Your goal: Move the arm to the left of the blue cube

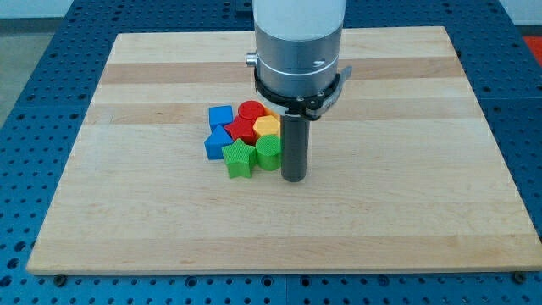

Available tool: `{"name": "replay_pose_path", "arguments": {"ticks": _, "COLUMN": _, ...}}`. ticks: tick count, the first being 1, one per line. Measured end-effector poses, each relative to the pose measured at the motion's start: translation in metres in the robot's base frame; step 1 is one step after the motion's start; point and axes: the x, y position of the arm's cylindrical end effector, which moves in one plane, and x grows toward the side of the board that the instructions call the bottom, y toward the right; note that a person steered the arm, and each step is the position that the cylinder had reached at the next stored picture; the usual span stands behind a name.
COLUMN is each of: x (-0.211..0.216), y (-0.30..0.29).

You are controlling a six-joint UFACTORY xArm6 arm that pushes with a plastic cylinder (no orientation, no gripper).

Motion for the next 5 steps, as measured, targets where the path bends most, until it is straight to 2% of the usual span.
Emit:
{"name": "replay_pose_path", "arguments": {"ticks": 1, "x": 0.009, "y": 0.060}}
{"name": "replay_pose_path", "arguments": {"ticks": 2, "x": 0.013, "y": 0.078}}
{"name": "replay_pose_path", "arguments": {"ticks": 3, "x": 0.028, "y": 0.034}}
{"name": "replay_pose_path", "arguments": {"ticks": 5, "x": 0.035, "y": 0.019}}
